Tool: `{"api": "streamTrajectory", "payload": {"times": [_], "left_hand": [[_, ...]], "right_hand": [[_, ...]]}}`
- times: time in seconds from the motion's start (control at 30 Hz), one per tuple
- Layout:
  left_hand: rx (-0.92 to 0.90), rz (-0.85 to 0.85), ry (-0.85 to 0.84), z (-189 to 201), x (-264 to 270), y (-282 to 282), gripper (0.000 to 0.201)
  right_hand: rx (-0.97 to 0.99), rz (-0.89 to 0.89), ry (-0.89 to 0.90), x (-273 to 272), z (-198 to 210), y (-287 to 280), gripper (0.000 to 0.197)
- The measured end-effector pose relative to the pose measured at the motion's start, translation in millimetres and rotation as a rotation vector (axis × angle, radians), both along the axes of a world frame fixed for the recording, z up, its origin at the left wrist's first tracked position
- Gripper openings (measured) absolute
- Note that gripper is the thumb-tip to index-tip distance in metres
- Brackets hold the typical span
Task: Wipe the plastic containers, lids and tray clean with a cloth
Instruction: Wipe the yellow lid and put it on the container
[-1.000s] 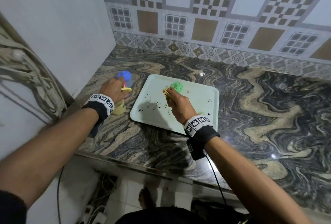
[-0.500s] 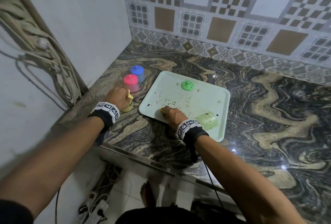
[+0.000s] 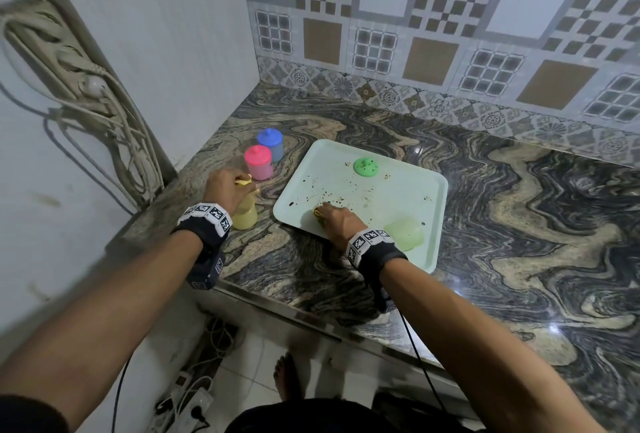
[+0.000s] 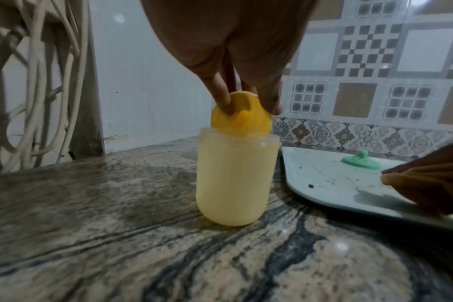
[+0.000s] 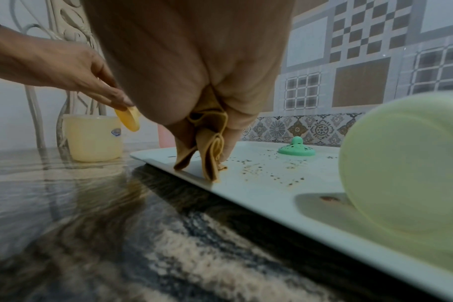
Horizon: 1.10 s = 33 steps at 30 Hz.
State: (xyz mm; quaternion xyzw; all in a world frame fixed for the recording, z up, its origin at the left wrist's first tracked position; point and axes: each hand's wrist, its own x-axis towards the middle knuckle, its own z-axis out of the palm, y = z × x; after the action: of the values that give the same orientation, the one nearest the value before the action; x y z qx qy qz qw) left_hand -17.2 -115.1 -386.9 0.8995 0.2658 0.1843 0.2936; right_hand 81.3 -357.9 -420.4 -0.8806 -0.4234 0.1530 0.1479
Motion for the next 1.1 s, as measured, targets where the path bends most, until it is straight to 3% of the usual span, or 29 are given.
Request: {"api": "streamTrajectory", "payload": {"times": [0.33,0.47,0.57,0.73,0.87,0.93,0.97,1.1], "left_hand": [[-0.23,0.215,-0.163,9,-7,-2,0.021],[-0.364,0.267,-0.045,11,-6,7,0.043],[-0.414,0.282,-0.021,10,-10,8,0.033],[-0.614,0.327,-0.144,1,-19,16,0.024],[-0.817,0.37,-0.16,4,-27,15,0.04],[-0.858,0.391,-0.158,-20,-27,31,0.062],[-0.861,0.406,-0.178,-28,-27,33,0.063],[-0.743,0.45,-0.266,-13,-34,-3,0.035]], "right_hand": [[0.007,0.002,-0.007,-4,-2,2,0.032],[0.023,-0.003,0.001,-8,2,2,0.03],[0.033,-0.01,-0.003,-11,6,0,0.032],[0.067,0.006,-0.021,-14,11,-7,0.03],[0.044,-0.019,-0.047,-16,16,-11,0.033],[0.004,-0.03,-0.058,-17,18,-13,0.038],[-0.005,-0.027,-0.056,-18,18,-13,0.04],[-0.009,-0.047,-0.037,-21,15,-16,0.041]]}}
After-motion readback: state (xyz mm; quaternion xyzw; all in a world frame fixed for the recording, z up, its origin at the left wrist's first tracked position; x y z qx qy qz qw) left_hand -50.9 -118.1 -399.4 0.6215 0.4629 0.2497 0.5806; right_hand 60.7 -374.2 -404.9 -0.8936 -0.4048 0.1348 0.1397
